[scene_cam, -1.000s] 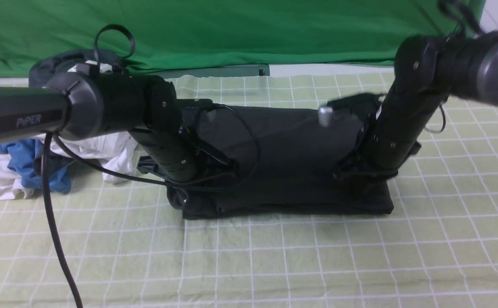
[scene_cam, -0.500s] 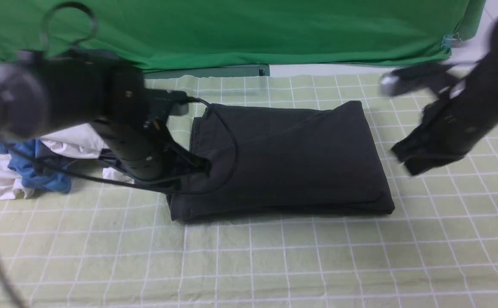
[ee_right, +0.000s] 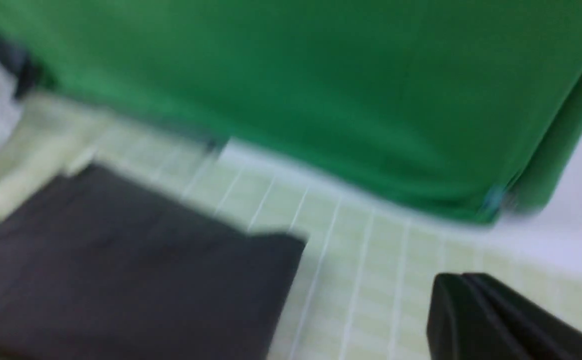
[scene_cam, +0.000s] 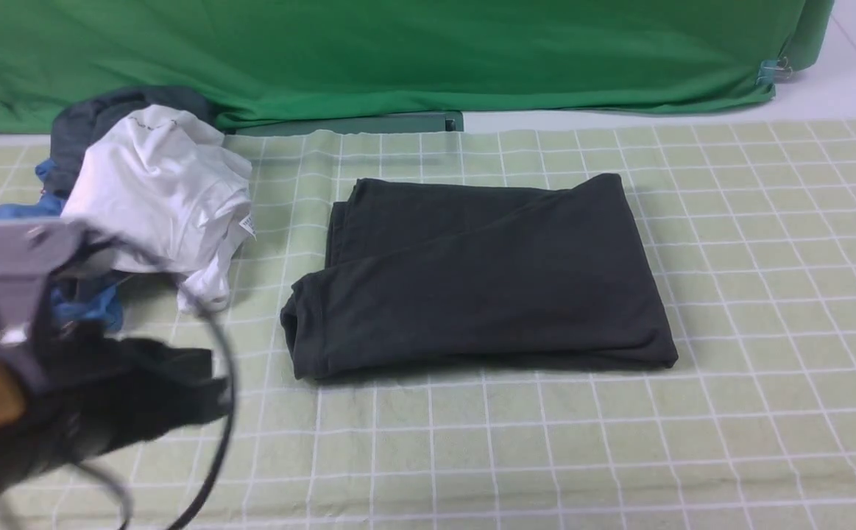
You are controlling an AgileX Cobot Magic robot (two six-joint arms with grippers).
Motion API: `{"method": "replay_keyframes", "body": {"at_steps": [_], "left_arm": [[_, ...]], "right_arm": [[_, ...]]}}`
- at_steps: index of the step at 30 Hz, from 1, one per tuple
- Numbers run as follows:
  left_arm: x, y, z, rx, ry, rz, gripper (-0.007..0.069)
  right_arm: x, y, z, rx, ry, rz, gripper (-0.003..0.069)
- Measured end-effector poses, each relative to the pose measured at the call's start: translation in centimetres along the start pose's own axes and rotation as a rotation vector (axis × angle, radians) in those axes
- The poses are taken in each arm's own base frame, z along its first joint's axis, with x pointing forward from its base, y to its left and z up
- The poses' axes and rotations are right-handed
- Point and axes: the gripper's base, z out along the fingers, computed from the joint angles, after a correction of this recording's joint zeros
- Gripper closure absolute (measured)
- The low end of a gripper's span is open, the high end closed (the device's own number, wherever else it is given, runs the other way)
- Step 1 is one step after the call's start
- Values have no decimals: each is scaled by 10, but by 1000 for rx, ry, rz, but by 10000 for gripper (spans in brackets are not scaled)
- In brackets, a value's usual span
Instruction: Fold a long-sleeved shirt over a green coffee tablecloth.
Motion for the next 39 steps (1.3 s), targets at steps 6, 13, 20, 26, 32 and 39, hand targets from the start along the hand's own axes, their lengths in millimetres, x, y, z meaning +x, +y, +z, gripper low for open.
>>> {"method": "replay_keyframes", "body": {"at_steps": [6, 13, 20, 26, 32, 39], "left_arm": [[26, 7, -37, 53, -265, 23, 611], [33, 10, -46, 80, -405, 26, 611], [32, 10, -47, 80, -414, 28, 611], [32, 10, -47, 79, -415, 30, 611], [32, 10, -47, 60, -418, 79, 611], [31, 11, -47, 40, -421, 128, 611]], "right_arm": [[40, 8, -41, 53, -157, -12, 657], [47, 10, -58, 62, -231, 57, 658], [47, 10, -58, 58, -230, 74, 649], [47, 10, -58, 58, -229, 77, 628], [47, 10, -58, 58, -229, 77, 610], [47, 10, -58, 58, -229, 77, 592]]}}
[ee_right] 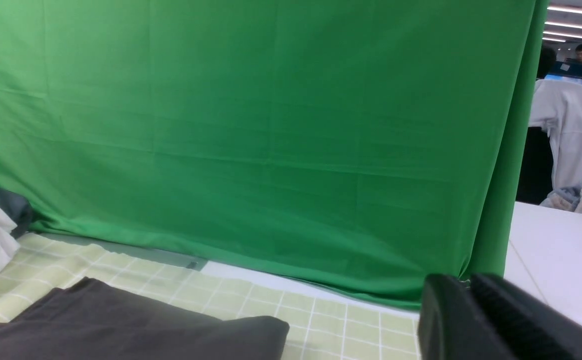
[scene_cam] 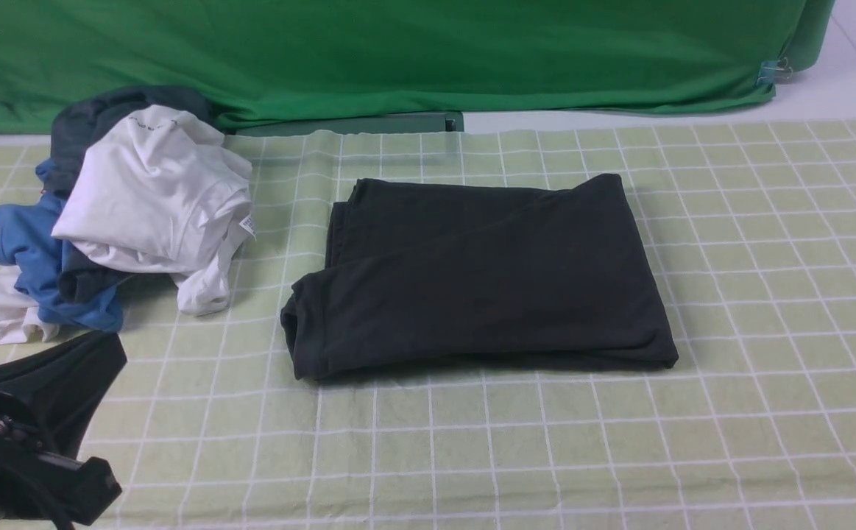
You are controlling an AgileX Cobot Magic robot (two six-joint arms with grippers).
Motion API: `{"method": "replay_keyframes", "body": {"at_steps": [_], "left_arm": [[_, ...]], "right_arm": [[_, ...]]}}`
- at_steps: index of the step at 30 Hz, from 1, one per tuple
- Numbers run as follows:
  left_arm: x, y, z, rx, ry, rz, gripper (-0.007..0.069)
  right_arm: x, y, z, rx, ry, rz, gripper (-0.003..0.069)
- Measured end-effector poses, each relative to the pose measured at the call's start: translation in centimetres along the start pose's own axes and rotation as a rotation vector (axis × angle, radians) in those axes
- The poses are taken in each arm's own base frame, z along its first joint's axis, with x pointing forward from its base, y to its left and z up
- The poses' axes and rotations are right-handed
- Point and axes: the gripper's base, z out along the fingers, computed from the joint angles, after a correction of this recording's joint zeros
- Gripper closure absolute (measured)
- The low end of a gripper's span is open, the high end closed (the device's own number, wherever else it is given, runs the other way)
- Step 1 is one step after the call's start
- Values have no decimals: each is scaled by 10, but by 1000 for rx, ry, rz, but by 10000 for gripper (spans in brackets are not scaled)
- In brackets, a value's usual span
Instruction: Fold a long-sleeved shirt over a green coffee tablecloth.
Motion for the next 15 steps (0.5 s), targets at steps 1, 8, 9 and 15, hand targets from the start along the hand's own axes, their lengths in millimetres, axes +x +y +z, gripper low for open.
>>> {"method": "replay_keyframes", "body": {"at_steps": [1, 8, 9, 15], "left_arm": [[0, 0, 0, 0, 0, 0, 611], [0, 1, 0, -8, -1, 81, 611], [0, 1, 0, -9, -1, 87, 611], [-2, 1, 0, -8, -24, 143, 611]], "right_arm": [[0, 0, 0, 0, 0, 0, 592], [0, 0, 0, 0, 0, 0, 582], [0, 0, 0, 0, 0, 0, 580], [0, 0, 0, 0, 0, 0, 567]]}}
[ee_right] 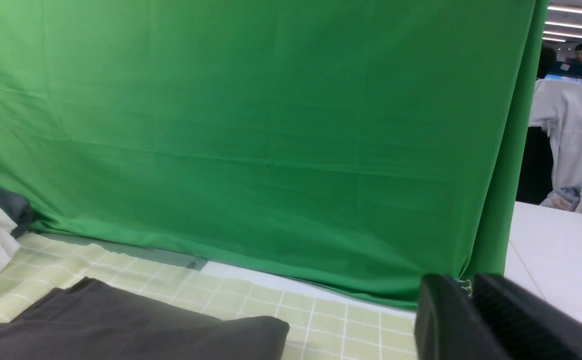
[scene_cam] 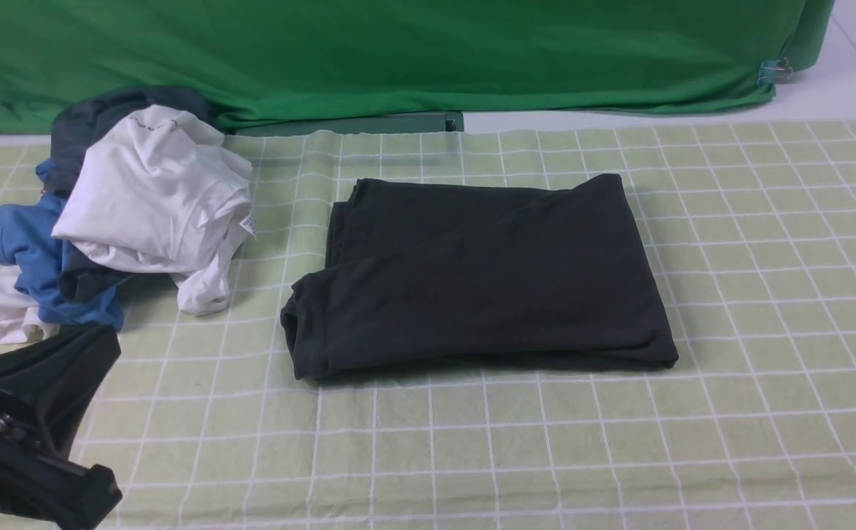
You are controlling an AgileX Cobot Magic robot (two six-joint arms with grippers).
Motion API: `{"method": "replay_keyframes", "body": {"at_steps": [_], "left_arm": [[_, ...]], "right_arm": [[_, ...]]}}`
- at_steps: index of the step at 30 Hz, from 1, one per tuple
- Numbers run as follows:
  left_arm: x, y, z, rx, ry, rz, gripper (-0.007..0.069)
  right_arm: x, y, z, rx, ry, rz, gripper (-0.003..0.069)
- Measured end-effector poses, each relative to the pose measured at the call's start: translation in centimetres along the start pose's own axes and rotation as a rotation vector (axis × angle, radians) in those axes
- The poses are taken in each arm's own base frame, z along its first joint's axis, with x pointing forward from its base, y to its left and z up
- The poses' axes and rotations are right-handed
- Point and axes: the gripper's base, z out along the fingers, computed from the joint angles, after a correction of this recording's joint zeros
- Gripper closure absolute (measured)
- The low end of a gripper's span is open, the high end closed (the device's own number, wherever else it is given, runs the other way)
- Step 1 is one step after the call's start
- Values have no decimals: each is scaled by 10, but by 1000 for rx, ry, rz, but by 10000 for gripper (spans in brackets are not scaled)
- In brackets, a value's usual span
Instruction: Fold a long-sleeved shirt over a green coffee tablecloth.
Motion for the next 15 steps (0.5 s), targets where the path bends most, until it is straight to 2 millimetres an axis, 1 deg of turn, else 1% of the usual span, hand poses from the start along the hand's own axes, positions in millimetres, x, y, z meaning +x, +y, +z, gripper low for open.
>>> {"method": "replay_keyframes", "body": {"at_steps": [7, 10, 13, 15], "left_arm": [[-2, 0, 0, -5, -21, 18, 611], [2, 3, -4, -34, -32, -10, 611], [13, 9, -10, -97, -53, -51, 611], [25, 13, -15, -147, -76, -65, 611]], "right_arm": [[0, 0, 0, 0, 0, 0, 547], [0, 0, 0, 0, 0, 0, 541], [0, 0, 0, 0, 0, 0, 536], [0, 0, 0, 0, 0, 0, 533]]}}
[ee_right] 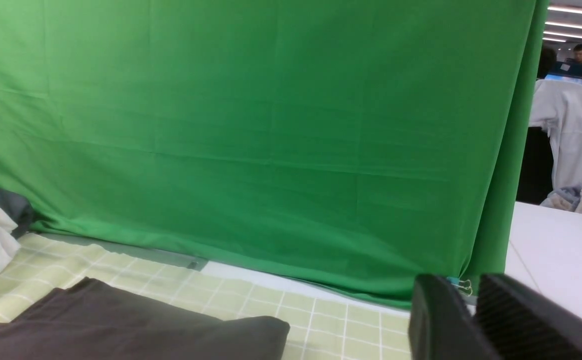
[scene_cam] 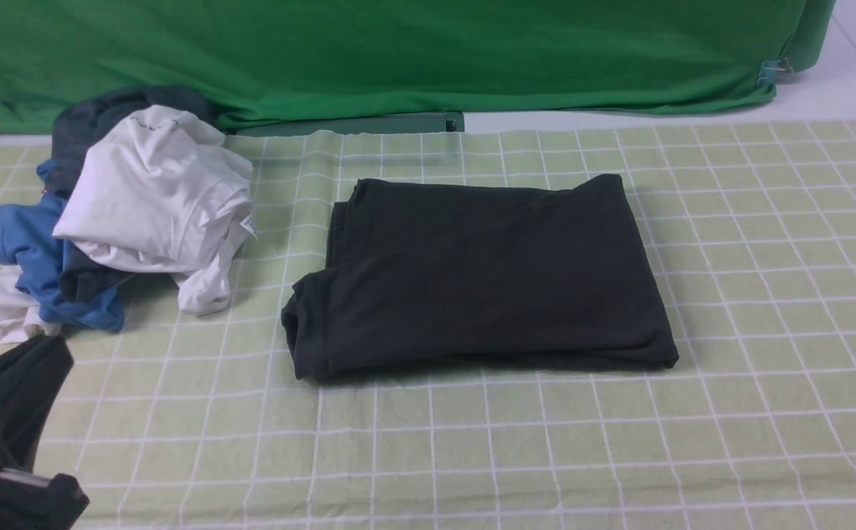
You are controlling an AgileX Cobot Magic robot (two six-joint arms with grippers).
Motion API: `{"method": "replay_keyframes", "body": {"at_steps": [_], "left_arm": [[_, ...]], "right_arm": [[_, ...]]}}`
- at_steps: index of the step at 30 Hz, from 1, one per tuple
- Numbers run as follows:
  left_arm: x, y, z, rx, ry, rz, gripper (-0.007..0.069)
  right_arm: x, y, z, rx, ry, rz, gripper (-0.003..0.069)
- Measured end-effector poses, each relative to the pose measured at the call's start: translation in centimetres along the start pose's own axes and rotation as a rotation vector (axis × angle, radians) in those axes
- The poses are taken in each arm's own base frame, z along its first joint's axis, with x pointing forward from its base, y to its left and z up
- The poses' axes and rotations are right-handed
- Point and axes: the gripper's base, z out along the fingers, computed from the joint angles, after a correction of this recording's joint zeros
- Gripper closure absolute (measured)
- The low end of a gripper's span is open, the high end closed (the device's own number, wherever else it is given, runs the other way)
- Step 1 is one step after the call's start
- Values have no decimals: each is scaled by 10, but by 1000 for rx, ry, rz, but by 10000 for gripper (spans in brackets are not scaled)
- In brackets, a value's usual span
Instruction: Fold a long-sleeved shirt over a green coffee tablecloth.
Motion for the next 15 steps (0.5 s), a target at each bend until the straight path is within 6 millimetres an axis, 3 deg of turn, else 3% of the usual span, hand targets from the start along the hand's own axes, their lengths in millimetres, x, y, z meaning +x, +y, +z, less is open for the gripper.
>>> {"method": "replay_keyframes", "body": {"at_steps": [9, 15], "left_arm": [[34, 12, -21, -171, -74, 26, 611], [56, 15, -20, -218, 30, 26, 611]], "right_arm": [[0, 0, 0, 0, 0, 0, 513], [0, 0, 0, 0, 1, 0, 497]]}}
